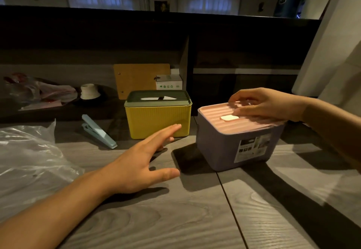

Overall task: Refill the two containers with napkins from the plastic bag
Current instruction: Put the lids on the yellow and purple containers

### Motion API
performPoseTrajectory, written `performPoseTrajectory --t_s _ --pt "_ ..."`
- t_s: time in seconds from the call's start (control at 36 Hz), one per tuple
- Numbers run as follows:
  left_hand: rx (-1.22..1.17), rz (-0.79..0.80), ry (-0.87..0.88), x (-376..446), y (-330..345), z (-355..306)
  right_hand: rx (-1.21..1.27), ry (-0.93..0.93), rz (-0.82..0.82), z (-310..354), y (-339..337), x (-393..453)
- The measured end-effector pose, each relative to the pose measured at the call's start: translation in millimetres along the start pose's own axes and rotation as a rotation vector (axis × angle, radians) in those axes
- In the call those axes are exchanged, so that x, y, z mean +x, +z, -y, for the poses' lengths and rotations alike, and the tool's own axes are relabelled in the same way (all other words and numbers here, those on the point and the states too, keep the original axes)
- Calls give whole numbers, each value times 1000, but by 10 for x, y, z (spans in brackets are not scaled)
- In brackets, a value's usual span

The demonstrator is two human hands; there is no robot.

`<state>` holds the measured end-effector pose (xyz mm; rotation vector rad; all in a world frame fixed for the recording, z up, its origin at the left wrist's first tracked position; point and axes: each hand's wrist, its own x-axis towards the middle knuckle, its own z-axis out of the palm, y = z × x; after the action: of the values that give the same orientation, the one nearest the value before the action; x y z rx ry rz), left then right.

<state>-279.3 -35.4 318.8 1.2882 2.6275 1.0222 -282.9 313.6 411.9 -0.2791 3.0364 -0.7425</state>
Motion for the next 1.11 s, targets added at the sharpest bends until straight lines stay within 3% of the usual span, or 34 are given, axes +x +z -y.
performPoseTrajectory --t_s 0.08,0.39,0.64,0.89,1.11 --pt "-46 -13 -18 2 -7 -18 47 -43 16 64 60 -49" --pt "-328 -158 -37 -65 -39 17 -172 -231 -82 843 481 195" --pt "-304 -249 -31 -119 -77 40 -198 -257 -74 987 467 274" --pt "-120 -273 42 -110 -101 60 -255 -279 -12 1024 431 297" --pt "-177 -311 4 -90 -93 17 -259 -292 -62 968 496 266"
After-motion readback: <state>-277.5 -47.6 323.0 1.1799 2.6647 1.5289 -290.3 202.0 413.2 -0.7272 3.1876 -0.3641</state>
